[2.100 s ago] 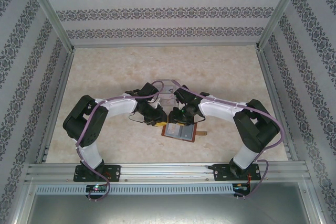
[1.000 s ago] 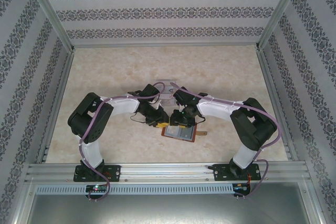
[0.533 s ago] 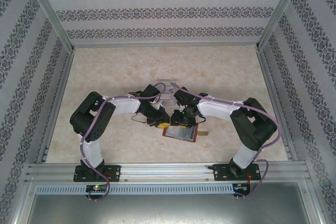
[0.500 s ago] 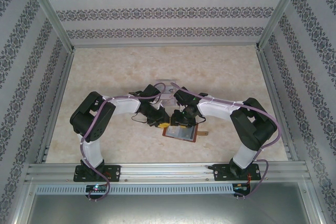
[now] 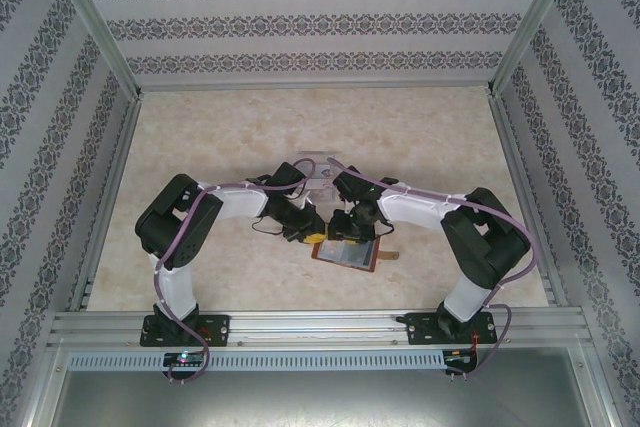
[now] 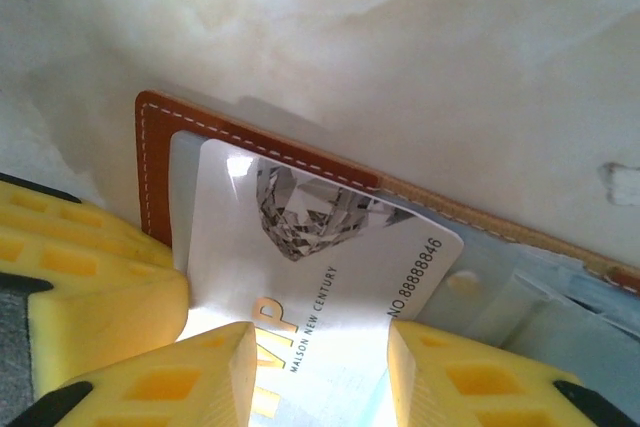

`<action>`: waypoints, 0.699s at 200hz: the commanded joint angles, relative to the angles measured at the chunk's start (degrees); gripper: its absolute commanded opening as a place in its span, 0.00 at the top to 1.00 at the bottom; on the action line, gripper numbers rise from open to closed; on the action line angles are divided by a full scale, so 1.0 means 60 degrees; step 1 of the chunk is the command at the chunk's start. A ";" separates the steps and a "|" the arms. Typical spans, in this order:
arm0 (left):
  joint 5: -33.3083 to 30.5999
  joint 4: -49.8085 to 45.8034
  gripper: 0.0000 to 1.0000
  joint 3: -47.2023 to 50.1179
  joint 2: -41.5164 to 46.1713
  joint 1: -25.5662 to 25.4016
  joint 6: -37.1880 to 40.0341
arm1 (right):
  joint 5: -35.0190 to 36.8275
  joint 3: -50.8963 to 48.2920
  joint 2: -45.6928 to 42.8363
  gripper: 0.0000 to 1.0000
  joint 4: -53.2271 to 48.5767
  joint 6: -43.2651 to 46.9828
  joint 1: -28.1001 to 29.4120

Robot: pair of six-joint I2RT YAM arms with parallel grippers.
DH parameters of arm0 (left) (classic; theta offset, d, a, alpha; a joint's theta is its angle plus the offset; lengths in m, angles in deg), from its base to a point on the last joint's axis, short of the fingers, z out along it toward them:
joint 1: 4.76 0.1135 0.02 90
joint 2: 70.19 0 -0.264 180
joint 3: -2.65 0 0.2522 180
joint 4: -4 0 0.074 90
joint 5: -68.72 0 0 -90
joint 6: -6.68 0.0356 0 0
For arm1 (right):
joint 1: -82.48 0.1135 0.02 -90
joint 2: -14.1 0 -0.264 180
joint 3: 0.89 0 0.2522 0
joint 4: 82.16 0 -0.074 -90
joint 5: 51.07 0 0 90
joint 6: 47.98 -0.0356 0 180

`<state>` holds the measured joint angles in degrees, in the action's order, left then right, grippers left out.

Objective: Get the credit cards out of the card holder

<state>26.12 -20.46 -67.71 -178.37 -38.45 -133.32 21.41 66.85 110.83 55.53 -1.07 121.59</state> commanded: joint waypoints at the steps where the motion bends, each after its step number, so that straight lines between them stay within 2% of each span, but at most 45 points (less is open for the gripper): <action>1: 0.0119 0.0843 0.84 0.0190 -0.0291 -0.0249 -0.0137 | 0.0061 -0.0177 -0.0330 0.64 0.0014 0.0105 0.0043; 33: 0.0197 0.0890 0.84 0.0120 -0.0258 -0.0252 -0.0164 | 0.0176 -0.0271 -0.0343 0.77 -0.0075 0.0193 -0.0015; 56: 0.0288 0.0909 0.83 0.0059 -0.0263 -0.0244 -0.0163 | 0.0386 -0.0339 0.0011 0.82 -0.0203 0.0245 -0.0053; 101: 0.0472 0.1157 0.82 0.0072 -0.0322 -0.0259 -0.0289 | 0.0599 -0.0451 0.0140 0.90 -0.0145 0.0307 -0.0007; 140: 0.0633 0.1332 0.81 -0.0078 -0.0522 -0.0400 -0.0383 | 0.0349 -0.0544 0.0153 0.91 0.0159 0.0297 -0.0023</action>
<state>28.04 -16.26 -67.28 -179.40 -39.28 -134.63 23.12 65.56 110.30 55.55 0.24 121.59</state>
